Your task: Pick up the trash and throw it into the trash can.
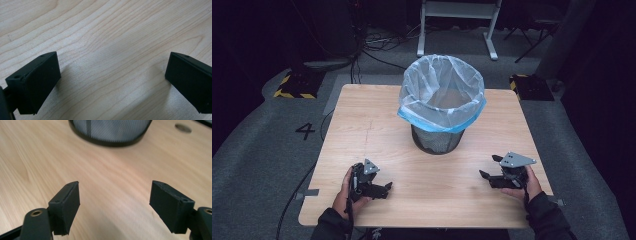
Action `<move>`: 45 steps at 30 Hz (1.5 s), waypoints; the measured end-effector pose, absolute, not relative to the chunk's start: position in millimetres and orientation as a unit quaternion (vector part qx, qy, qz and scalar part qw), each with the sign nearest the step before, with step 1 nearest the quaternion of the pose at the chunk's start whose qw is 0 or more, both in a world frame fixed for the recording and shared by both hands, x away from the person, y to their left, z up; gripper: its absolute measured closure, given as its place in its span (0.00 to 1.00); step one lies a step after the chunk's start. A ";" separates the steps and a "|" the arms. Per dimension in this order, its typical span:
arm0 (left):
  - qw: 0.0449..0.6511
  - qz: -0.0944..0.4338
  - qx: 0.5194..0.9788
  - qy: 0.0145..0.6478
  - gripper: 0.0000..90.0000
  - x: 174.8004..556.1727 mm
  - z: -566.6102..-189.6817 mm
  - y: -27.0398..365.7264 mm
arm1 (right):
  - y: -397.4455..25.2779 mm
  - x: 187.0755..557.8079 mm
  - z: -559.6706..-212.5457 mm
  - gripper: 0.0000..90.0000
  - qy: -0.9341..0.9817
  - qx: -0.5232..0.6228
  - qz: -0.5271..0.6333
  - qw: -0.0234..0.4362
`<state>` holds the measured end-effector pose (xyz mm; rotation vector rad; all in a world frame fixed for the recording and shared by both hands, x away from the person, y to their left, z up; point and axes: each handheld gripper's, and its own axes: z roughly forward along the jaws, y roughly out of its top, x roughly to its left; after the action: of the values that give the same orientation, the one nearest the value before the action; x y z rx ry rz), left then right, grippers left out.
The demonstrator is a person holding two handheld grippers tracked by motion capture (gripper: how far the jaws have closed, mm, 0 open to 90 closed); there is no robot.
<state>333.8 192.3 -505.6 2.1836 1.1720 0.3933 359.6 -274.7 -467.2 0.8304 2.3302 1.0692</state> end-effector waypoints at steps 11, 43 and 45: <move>0.311 0.150 0.827 0.443 0.00 333.8 -505.6 192.3 | -296.5 348.6 -495.8 0.27 0.859 0.324 0.343 0.199; 0.312 0.152 0.826 0.445 0.00 333.3 -505.8 191.9 | -315.6 345.3 -504.5 0.20 0.845 0.348 0.371 0.162; 0.312 0.152 0.826 0.445 0.00 333.3 -505.8 191.9 | -315.9 345.3 -504.4 0.20 0.846 0.346 0.371 0.162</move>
<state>333.3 191.9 -505.8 2.1786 1.1741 0.4010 345.3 -315.9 -504.4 0.9875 2.4156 1.0594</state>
